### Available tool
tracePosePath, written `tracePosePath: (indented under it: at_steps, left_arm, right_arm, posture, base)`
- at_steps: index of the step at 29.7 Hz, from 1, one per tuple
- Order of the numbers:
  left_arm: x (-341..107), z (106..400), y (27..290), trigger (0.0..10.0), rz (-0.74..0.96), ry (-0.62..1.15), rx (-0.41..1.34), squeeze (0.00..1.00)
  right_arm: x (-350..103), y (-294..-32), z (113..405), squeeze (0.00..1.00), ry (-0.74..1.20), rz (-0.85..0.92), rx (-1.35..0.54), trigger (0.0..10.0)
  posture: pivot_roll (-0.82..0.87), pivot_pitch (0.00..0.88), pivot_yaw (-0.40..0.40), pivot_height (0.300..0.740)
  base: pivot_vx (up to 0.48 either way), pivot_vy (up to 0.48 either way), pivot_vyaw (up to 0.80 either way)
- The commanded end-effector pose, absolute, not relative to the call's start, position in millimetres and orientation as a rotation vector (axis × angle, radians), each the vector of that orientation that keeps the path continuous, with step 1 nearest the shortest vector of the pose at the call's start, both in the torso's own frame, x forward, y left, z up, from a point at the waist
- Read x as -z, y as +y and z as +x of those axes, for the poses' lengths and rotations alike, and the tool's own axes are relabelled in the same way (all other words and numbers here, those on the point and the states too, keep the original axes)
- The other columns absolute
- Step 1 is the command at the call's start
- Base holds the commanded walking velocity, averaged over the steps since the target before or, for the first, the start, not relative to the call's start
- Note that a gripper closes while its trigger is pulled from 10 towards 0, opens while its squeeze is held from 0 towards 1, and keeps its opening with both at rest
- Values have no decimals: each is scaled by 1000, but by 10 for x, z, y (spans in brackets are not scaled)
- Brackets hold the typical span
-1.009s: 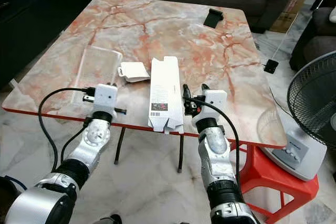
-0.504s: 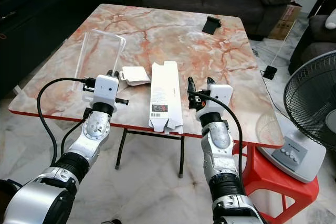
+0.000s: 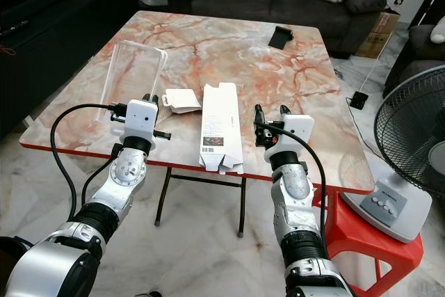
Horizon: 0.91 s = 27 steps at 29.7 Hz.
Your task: Picking trash to rubbish bin
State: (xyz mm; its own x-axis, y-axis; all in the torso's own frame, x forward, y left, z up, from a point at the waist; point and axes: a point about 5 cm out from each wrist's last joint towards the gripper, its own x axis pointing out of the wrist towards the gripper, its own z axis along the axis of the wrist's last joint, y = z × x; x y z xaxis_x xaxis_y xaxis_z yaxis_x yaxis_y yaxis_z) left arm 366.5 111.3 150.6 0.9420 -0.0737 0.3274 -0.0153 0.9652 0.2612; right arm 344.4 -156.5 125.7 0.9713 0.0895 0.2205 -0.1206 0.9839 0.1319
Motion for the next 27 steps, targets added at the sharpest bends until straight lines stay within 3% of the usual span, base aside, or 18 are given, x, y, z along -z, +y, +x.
tracePosePath:
  at_steps: [1, 27]
  left_arm:
    - [-1479, 3661, 1118, 10000, 251, -330, 30, 0]
    - [-1471, 3663, 1135, 10000, 248, -322, 20, 0]
  right_arm:
    - [-1250, -1587, 3444, 0, -218, 151, -93, 10000]
    - [-1220, -1644, 3440, 0, -205, 142, -78, 10000]
  posture:
    - [-93, 0, -36, 740]
    - [-98, 11, -44, 740]
  base:
    - [0, 0, 0]
    - [-247, 0, 0]
